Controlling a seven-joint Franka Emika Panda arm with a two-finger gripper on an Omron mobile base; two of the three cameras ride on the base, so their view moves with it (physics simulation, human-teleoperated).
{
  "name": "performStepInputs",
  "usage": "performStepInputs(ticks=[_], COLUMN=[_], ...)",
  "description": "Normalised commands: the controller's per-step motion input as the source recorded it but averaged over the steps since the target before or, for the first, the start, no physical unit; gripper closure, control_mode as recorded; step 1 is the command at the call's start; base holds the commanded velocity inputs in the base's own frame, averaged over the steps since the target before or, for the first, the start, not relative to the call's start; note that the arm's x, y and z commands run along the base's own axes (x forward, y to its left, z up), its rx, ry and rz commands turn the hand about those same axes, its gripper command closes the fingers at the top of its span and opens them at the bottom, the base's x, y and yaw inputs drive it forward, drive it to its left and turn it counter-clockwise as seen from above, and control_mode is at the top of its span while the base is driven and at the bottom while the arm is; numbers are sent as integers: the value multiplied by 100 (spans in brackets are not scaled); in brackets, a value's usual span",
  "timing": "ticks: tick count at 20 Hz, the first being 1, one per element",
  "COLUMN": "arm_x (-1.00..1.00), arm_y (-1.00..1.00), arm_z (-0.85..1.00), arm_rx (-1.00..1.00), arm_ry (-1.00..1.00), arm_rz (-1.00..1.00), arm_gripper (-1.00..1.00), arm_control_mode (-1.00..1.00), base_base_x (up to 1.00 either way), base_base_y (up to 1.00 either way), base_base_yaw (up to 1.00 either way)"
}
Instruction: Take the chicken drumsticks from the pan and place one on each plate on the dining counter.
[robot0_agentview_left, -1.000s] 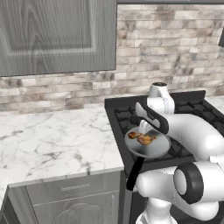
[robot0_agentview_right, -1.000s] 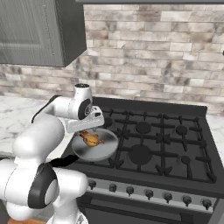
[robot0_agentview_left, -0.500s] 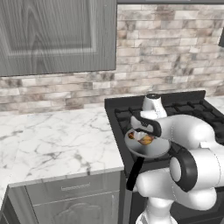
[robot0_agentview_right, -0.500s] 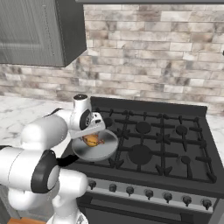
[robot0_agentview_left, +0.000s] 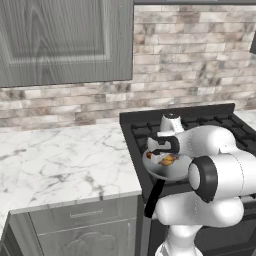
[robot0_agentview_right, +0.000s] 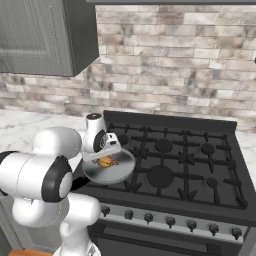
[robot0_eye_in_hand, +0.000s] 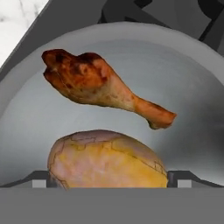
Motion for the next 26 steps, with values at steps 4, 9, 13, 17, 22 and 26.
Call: performStepInputs(ticks=[4, 9, 13, 17, 22, 26], arm_x=[0, -1, -5, 0, -3, -29], arm_y=[-2, -13, -18, -6, -4, -5], arm_z=[-27, -13, -9, -24, -9, 49], arm_rx=[0, 0, 0, 0, 0, 0], arm_ry=[0, 0, 0, 4, 10, 6], arm_rz=[0, 0, 0, -1, -3, 0], arm_gripper=[-100, -100, -100, -100, 100, 100], arm_control_mode=[-100, -100, -100, -100, -100, -100], base_base_x=[0, 0, 0, 0, 0, 0], base_base_y=[0, 0, 0, 0, 0, 0], base_base_yaw=[0, 0, 0, 0, 0, 0])
